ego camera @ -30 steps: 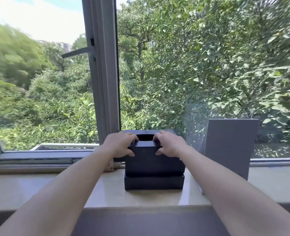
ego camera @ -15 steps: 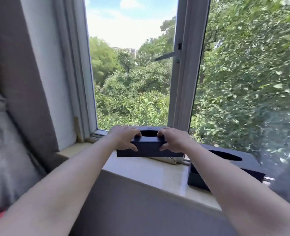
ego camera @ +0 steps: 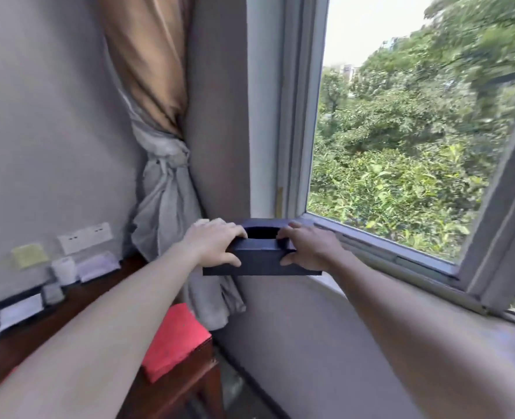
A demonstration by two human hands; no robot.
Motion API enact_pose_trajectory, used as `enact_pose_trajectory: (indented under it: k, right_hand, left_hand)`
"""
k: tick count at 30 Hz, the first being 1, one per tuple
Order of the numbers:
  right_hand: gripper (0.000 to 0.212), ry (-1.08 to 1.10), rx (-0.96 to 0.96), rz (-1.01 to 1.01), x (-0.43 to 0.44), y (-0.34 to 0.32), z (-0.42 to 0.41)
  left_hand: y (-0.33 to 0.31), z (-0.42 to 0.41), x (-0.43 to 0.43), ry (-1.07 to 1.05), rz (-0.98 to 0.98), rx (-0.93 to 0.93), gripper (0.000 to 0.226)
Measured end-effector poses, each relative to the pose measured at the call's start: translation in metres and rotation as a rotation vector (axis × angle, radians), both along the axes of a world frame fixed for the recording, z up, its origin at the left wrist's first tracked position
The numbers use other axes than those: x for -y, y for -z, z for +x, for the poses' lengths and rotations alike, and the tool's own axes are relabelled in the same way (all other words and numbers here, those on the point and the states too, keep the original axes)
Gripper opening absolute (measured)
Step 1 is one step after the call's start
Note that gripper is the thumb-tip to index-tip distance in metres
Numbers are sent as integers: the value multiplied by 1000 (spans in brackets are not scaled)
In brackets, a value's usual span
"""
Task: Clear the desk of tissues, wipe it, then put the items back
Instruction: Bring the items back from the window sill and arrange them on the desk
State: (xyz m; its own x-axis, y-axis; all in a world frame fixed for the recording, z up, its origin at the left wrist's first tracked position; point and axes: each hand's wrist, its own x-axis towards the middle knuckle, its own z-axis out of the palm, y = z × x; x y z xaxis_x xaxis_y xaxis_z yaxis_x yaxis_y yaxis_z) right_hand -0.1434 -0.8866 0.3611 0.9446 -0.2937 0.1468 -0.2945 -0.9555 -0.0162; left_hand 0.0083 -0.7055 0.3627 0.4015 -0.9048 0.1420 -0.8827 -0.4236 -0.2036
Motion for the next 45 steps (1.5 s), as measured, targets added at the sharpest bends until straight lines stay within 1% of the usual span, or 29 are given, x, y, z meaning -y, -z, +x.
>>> enact_pose_trajectory:
  k: [9,16,23,29,34,38,45]
  right_hand:
    - [63,-244,12,37,-142,37,125]
    - [63,-420,-9,32,-234,46,195]
    - [64,-638,-19,5,-299,58,259]
    - [63,-851,-48,4,-355,72,309]
    - [63,-1005,-111,-6,-400,93,327]
    - [63,-1097,-107,2,-432,101,334]
    - [61,-1184,-115,19,-478,117,344]
  left_hand:
    - [25,71,-176,-241,-17,-95,60]
    - [41,103,-281,-428,-45,-129,60]
    - [52,117,-351,-631,-51,-156,62]
    - [73,116,-404,-855,-83,-178,62]
    - [90,100,-441,-1010,-61,-232,62]
    - [96,89,-466,-1098,-73,-231,61]
    - [111,82,-502,-1193,-71,-230,60]
